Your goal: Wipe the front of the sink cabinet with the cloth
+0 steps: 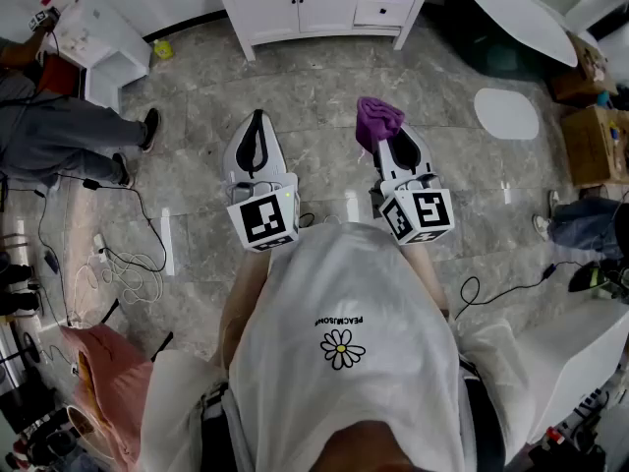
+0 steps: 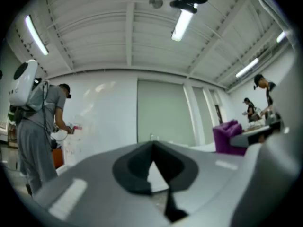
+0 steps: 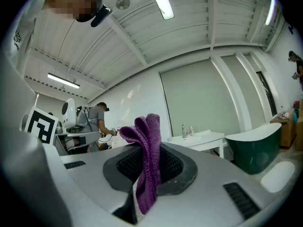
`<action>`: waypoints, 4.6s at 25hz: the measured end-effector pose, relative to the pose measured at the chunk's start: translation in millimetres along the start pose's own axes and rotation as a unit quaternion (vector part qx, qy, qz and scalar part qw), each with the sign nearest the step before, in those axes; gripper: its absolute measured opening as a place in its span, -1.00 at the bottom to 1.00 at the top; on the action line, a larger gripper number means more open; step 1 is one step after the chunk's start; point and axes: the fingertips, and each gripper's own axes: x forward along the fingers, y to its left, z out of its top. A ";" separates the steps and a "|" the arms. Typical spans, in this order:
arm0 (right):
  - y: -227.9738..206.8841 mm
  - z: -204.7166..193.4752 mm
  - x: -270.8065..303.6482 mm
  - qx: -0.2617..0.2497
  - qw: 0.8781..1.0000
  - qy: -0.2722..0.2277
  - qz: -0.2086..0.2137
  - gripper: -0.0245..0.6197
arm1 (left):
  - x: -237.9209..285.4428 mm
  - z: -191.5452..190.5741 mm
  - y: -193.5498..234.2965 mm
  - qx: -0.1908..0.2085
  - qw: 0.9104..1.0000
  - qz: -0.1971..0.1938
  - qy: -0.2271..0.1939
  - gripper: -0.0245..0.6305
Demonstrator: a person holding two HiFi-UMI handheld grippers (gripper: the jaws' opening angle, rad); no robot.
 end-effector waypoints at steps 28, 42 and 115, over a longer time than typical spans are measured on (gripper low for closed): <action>-13.5 -47.5 22.1 0.046 0.996 0.046 0.069 -0.74 | 21.8 -17.2 30.8 0.000 0.999 0.045 0.029 -0.91; -74.6 -54.6 187.7 0.037 0.997 0.058 0.034 -0.73 | 230.7 -49.1 75.2 -0.020 1.000 0.002 0.010 -0.91; -357.1 -512.6 748.8 0.068 0.993 -0.036 0.086 -0.75 | 727.4 -614.6 85.6 0.028 0.996 -0.020 -0.087 -0.91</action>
